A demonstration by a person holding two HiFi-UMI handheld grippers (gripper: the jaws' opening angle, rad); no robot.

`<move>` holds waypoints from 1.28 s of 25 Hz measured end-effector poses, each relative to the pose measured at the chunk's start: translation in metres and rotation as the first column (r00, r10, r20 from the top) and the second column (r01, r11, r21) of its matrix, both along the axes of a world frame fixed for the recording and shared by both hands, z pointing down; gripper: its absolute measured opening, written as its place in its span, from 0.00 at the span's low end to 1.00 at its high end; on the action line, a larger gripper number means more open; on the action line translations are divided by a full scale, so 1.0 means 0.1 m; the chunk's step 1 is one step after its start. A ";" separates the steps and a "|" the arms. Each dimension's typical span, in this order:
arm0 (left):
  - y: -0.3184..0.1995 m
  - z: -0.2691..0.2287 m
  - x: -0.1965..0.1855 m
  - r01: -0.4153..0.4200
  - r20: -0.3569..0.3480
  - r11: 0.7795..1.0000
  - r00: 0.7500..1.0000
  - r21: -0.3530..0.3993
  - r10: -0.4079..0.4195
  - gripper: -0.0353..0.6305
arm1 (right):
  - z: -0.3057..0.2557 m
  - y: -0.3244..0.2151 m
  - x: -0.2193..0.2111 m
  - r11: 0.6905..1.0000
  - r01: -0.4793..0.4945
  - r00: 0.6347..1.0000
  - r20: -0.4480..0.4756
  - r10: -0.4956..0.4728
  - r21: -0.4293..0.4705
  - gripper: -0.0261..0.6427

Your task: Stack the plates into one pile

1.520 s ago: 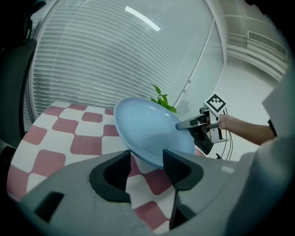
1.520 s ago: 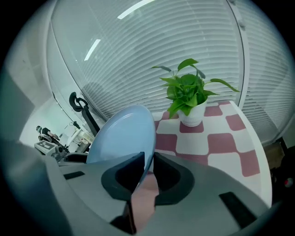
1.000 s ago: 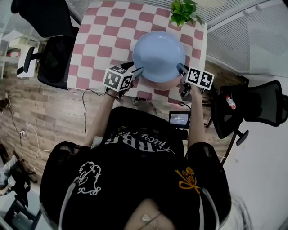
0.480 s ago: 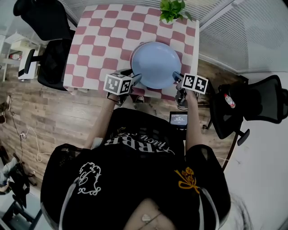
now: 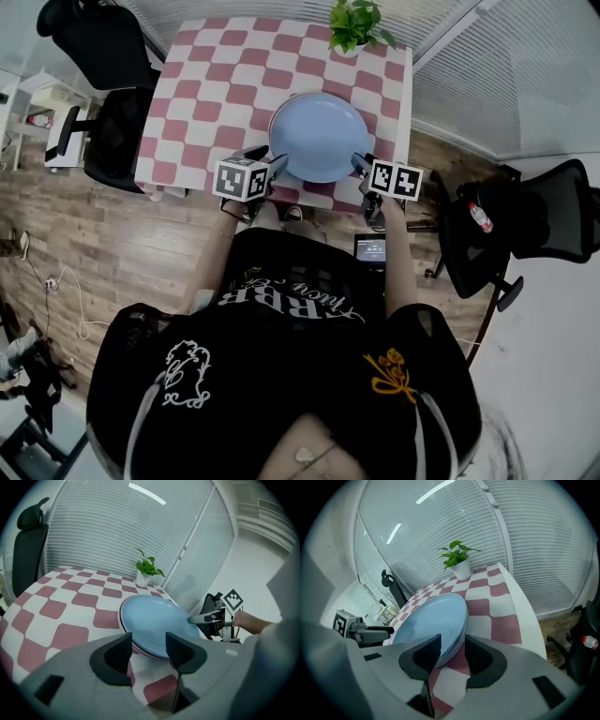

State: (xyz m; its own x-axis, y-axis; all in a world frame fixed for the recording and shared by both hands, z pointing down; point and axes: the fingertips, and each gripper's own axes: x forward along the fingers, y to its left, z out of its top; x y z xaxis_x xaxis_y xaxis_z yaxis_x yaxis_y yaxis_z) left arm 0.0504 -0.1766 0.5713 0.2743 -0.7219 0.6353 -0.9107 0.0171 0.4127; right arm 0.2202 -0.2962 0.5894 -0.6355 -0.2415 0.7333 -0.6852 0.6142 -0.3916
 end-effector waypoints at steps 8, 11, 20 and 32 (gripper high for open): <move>0.09 -0.33 -0.04 0.011 -0.002 0.996 1.000 0.093 -0.010 0.38 | -0.28 0.13 0.04 1.000 -0.001 0.996 0.090 -0.001 0.026 0.22; 0.07 -0.50 0.00 0.000 0.001 0.988 1.000 0.151 0.000 0.38 | -0.47 0.17 -0.03 0.998 0.008 0.991 0.136 -0.017 0.066 0.22; 0.13 -1.01 0.19 -0.073 -0.024 0.946 0.996 0.315 0.085 0.33 | -0.89 0.55 -0.50 0.985 0.087 0.961 0.249 -0.123 0.152 0.22; 1.30 -1.25 -0.18 -0.059 0.032 0.928 0.998 0.367 0.051 0.22 | -1.10 1.76 -1.20 0.963 0.171 0.924 0.306 -0.229 0.207 0.14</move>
State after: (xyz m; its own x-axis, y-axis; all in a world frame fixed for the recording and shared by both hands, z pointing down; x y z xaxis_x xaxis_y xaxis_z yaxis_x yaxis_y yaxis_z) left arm 0.0328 -0.0470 0.4462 0.3098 -0.8901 0.3344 -0.9145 -0.1827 0.3610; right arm 0.0999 -0.1205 0.4789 -0.8797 -0.1887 0.4366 -0.3940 0.8033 -0.4466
